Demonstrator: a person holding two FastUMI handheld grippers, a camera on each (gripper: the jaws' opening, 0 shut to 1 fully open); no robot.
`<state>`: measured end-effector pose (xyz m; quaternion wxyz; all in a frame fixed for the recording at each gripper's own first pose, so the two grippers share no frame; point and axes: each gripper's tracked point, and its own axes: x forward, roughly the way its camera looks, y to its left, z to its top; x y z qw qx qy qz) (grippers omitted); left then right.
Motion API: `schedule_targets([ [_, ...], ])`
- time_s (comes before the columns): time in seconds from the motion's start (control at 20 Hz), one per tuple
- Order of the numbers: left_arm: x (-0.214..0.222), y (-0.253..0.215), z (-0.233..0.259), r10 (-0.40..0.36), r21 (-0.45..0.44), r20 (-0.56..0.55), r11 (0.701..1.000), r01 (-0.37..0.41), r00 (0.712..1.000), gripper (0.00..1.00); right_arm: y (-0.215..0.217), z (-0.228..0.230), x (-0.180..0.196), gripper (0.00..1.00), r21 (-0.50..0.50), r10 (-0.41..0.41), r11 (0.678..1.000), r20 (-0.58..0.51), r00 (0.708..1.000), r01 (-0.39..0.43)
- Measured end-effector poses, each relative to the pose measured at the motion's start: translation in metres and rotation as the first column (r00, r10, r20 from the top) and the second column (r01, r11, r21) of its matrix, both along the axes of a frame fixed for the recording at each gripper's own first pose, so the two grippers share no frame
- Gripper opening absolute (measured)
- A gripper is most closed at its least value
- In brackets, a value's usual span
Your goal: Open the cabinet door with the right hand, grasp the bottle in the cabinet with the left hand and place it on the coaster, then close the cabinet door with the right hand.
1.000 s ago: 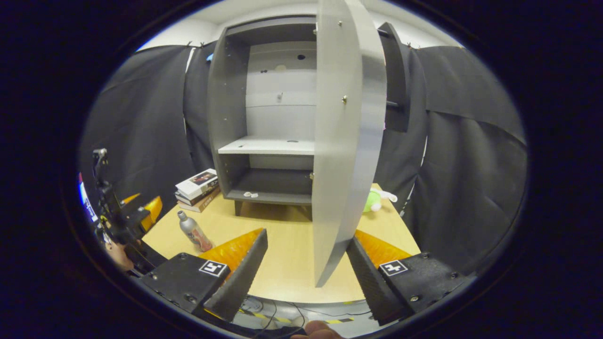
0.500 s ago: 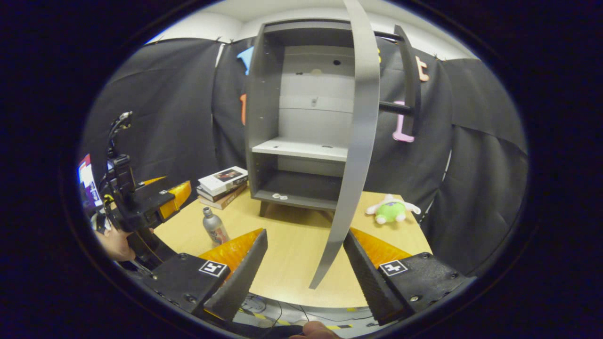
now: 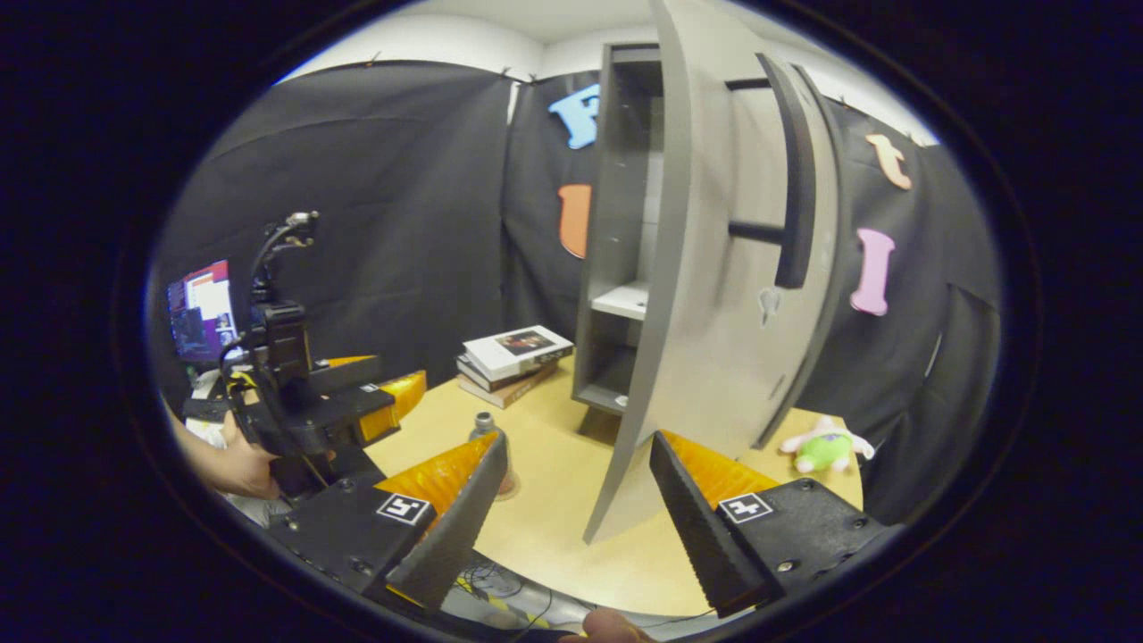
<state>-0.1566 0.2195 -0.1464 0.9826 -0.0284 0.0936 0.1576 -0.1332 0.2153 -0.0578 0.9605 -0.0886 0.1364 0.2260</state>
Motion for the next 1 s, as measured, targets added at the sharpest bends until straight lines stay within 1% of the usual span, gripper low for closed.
schedule_targets([
  [0.1, -0.005, 0.006, -0.004, 0.017, -0.005, -0.014, 1.0, -0.017, 1.0, 0.96, 0.004, 0.006, 0.0, 1.0, -0.032, 0.034, 0.999, 0.016, 0.999, -0.033],
  [0.2, -0.006, 0.006, -0.004, 0.03, -0.018, -0.008, 0.999, -0.03, 1.0, 0.97, 0.005, 0.008, 0.004, 1.0, -0.037, 0.048, 0.998, 0.016, 0.999, -0.048],
  [0.4, 0.001, -0.002, 0.007, 0.045, -0.034, 0.018, 0.998, -0.045, 0.999, 0.96, -0.019, 0.014, 0.015, 1.0, -0.012, 0.01, 1.0, 0.004, 1.0, -0.01],
  [0.5, 0.006, -0.016, 0.02, 0.028, -0.031, 0.048, 0.999, -0.026, 0.998, 0.96, -0.032, 0.014, 0.018, 1.0, 0.009, -0.001, 1.0, -0.013, 1.0, 0.001],
  [0.65, 0.019, -0.035, 0.047, 0.001, -0.003, 0.09, 1.0, -0.001, 0.996, 0.96, -0.055, 0.023, 0.034, 1.0, 0.02, -0.026, 0.999, 0.017, 1.0, 0.026],
  [0.8, 0.035, -0.058, 0.079, 0.002, 0.026, 0.124, 1.0, -0.005, 0.992, 0.96, -0.083, 0.028, 0.051, 1.0, 0.044, -0.049, 0.998, 0.027, 0.998, 0.048],
  [0.85, 0.042, -0.071, 0.09, -0.003, 0.026, 0.135, 1.0, -0.001, 0.991, 0.96, -0.091, 0.032, 0.057, 1.0, 0.063, -0.047, 0.997, 0.027, 0.999, 0.045],
  [0.95, 0.059, -0.11, 0.111, -0.044, 0.009, 0.161, 0.999, 0.043, 0.986, 0.95, -0.109, 0.047, 0.07, 1.0, 0.104, -0.054, 0.993, 0.046, 0.997, 0.049],
  [1.0, 0.062, -0.122, 0.121, -0.038, 0.02, 0.183, 0.999, 0.035, 0.982, 0.95, -0.121, 0.053, 0.078, 1.0, 0.122, -0.067, 0.991, 0.06, 0.996, 0.059],
])
